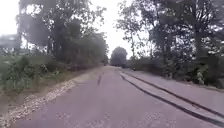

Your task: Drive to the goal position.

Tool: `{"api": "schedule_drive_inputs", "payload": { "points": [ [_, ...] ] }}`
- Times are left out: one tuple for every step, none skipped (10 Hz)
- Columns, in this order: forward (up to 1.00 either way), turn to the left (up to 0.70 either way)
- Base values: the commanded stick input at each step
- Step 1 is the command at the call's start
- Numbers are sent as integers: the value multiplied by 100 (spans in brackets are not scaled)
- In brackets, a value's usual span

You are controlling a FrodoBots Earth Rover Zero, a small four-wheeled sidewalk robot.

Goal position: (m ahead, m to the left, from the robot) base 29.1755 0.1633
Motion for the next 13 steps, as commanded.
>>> {"api": "schedule_drive_inputs", "payload": {
  "points": [
    [100,0],
    [100,0],
    [100,0],
    [100,0],
    [100,0],
    [100,0],
    [100,0],
    [100,0],
    [100,0],
    [100,0],
    [100,0],
    [100,0],
    [100,0]
  ]
}}
